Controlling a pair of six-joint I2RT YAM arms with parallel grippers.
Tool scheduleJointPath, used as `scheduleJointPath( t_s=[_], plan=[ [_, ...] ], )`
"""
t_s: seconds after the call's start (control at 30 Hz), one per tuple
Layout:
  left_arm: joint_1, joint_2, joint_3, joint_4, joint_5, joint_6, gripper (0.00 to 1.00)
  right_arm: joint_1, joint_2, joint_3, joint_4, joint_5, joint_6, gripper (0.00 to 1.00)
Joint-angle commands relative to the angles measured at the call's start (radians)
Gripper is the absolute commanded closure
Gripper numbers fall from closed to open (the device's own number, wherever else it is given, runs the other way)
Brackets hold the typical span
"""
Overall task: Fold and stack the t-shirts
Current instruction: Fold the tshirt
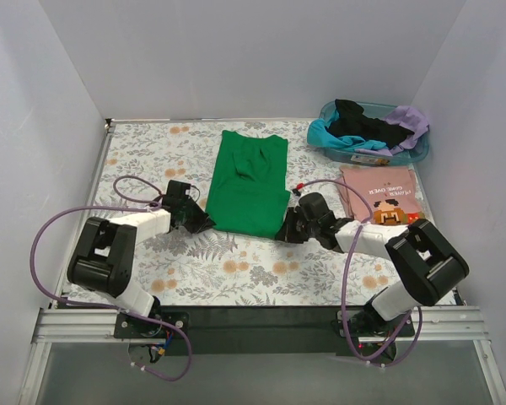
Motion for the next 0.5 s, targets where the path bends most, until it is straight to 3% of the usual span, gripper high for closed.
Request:
scheduleJointPath(
  t_s=[0.0, 0.23, 0.37, 0.47],
  plan=[
    [-0.007, -0.031, -0.088, -0.047, -0.04, 0.01, 1.0, -0.002, -0.003, -0.036, 0.058, -0.024, 0.021, 0.99],
    [-0.033, -0.331, -0.338, -0.044, -0.049, -0.034, 1.0, -0.001, -0.183, -0.253, 0.045, -0.102, 0.022, 0.99],
    [-0.09, -0.573, -0.496, -0.067, 0.015, -0.11, 1.0, 0.074, -0.313, -0.33, -0.018, -0.093, 0.039, 0.99],
    [-0.108, -0.774, -0.562, -0.186, 0.026, -0.174, 1.0, 0.156, -0.42, -0.333, -0.113, -0.04, 0.057, 0.99]
  ],
)
